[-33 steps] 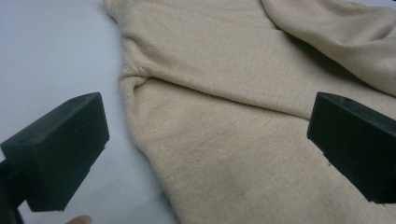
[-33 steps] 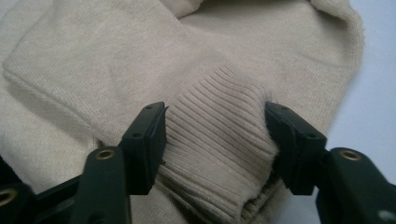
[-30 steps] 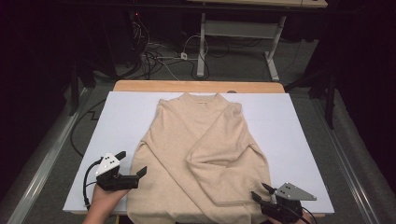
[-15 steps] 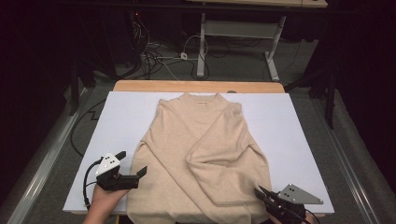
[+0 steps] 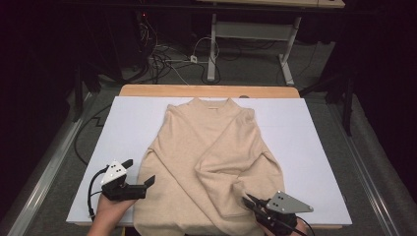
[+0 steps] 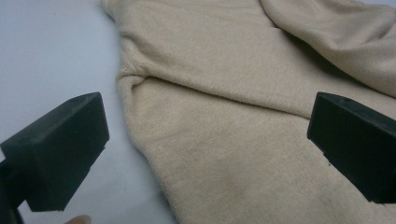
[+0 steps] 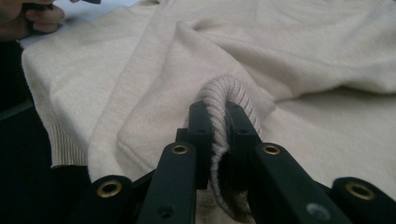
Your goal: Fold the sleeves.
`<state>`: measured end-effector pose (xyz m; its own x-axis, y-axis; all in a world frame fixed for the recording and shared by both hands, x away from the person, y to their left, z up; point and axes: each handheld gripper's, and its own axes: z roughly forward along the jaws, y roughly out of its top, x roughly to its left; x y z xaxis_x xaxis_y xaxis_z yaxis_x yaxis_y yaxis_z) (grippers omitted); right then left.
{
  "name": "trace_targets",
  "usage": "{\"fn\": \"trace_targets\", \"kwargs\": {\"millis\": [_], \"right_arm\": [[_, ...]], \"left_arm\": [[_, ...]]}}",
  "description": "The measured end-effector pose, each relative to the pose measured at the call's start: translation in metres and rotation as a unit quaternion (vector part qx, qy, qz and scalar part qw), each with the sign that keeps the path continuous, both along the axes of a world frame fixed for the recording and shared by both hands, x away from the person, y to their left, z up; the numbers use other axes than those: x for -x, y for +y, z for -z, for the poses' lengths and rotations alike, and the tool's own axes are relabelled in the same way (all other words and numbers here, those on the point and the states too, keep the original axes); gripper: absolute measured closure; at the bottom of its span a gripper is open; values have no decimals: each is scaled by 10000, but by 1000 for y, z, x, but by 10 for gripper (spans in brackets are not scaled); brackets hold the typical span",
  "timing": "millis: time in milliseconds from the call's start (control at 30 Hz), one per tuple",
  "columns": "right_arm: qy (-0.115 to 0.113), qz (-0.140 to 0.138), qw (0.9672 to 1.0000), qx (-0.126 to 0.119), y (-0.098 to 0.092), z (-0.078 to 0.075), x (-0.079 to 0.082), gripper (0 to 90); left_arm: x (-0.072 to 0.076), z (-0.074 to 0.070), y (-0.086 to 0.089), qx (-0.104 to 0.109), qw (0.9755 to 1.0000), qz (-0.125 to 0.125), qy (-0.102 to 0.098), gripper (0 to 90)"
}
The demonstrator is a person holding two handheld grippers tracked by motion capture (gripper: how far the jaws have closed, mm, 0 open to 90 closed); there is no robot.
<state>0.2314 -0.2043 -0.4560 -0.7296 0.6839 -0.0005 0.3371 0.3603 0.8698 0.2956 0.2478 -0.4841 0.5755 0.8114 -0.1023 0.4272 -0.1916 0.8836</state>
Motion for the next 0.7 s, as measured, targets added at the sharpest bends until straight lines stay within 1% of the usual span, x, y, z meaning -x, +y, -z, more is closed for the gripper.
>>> {"fn": "trace_targets", "kwargs": {"millis": [167, 267, 300, 467, 667, 700], "right_arm": [[-24, -147, 9998, 95, 18, -7, -10, 840], [-70, -256, 9996, 41, 33, -9, -15, 840], [-88, -308, 9995, 13, 38, -8, -16, 840], [-40, -602, 9982, -50, 66, -3, -23, 840], [5, -907, 9958, -94, 97, 2, -28, 839], [20, -961, 9954, -59, 102, 2, -29, 839]], "left_arm": [[1, 0, 1, 49, 10000, 3, -37, 0], [1, 0, 1, 39, 10000, 11, -27, 0], [1, 0, 1, 34, 10000, 11, -33, 0], [2, 0, 2, 71, 10000, 1, -49, 0], [1, 0, 2, 90, 10000, 23, -37, 0], [1, 0, 2, 93, 9999, 26, -39, 0]]}}
